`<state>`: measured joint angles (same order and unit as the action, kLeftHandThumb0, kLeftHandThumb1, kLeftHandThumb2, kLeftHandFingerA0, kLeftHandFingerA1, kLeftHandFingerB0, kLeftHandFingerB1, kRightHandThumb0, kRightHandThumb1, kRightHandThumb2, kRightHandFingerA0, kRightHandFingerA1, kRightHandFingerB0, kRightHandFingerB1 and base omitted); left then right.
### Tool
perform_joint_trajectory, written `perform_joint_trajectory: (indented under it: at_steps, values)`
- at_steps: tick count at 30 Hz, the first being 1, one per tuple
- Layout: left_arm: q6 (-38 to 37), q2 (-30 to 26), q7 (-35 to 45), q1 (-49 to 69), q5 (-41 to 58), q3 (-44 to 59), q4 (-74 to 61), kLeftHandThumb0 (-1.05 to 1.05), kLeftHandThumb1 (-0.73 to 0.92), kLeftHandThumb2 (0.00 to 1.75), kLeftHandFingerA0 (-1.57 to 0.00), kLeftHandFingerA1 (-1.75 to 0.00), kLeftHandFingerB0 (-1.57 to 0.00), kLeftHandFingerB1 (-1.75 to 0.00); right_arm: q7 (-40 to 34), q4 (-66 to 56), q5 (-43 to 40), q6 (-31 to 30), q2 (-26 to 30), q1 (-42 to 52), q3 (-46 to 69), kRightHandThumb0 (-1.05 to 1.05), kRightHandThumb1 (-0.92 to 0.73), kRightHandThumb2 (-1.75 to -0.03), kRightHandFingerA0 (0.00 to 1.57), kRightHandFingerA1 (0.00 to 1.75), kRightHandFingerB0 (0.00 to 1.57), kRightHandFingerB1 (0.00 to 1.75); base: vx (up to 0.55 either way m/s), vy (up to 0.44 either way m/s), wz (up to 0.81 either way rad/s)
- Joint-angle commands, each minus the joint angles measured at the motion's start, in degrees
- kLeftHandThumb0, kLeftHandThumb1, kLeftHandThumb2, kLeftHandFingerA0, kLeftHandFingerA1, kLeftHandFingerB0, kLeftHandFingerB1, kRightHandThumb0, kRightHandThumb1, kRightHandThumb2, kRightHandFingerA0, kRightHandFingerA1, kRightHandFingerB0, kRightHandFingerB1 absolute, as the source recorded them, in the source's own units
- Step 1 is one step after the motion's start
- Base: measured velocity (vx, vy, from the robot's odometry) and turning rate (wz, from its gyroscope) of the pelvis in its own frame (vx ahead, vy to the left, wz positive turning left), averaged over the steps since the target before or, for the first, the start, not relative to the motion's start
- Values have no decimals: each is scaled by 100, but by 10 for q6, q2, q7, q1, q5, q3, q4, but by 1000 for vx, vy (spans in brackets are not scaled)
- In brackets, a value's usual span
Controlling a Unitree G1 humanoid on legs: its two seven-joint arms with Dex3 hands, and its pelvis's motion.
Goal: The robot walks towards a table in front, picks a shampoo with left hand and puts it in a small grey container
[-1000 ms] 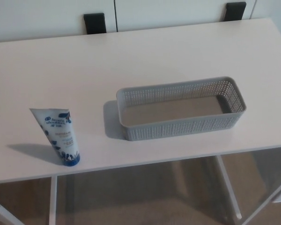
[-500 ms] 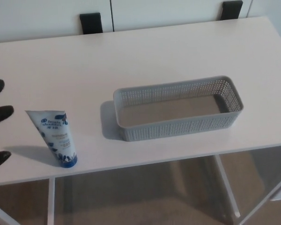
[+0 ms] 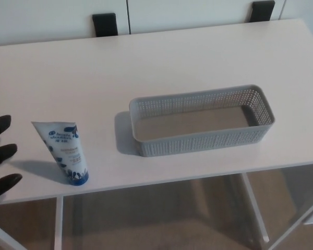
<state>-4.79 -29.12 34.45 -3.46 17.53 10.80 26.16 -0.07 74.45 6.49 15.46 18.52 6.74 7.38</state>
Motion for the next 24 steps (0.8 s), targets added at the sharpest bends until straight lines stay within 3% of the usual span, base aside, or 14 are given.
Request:
perform_joint_trajectory:
  at_steps: [1,8,9,15,18,19,24]
  values:
    - [-29,1,-5,-26,-33,-7,37,-67,41,72,0,-42,0,-19,2,3,-7,-1,12,-6,5,-29,-67,-59,76,48,59,42,0,0,0]
    - [-43,12,1,-10,-43,-21,17,-58,36,74,0,-52,0,-33,2,2,-10,-6,9,1,10,-29,-67,-59,76,47,58,42,0,0,0]
    - [-41,13,3,-10,-42,-21,14,-55,48,55,0,-58,0,-37,3,3,-11,-6,9,1,10,-29,-67,-59,75,47,58,42,0,0,0]
    - [-34,27,10,0,-33,-21,-19,-50,47,54,0,-67,0,-49,6,4,-13,-1,8,-1,13,-30,-66,-59,78,49,59,42,0,0,0]
    - [-26,28,10,7,-34,-21,-35,-54,48,55,0,-67,0,-52,6,4,-12,-1,7,1,14,-32,-67,-59,78,48,59,42,0,0,0]
    - [-26,29,11,11,-36,-24,-42,-58,36,73,-2,-60,0,-43,7,0,-14,-2,7,2,15,-29,-67,-60,75,48,57,42,0,0,0]
    - [-12,34,9,18,-32,-25,-62,-55,35,72,-3,-61,0,-45,8,-1,-11,1,8,3,12,-27,-67,-59,75,48,57,42,0,0,0]
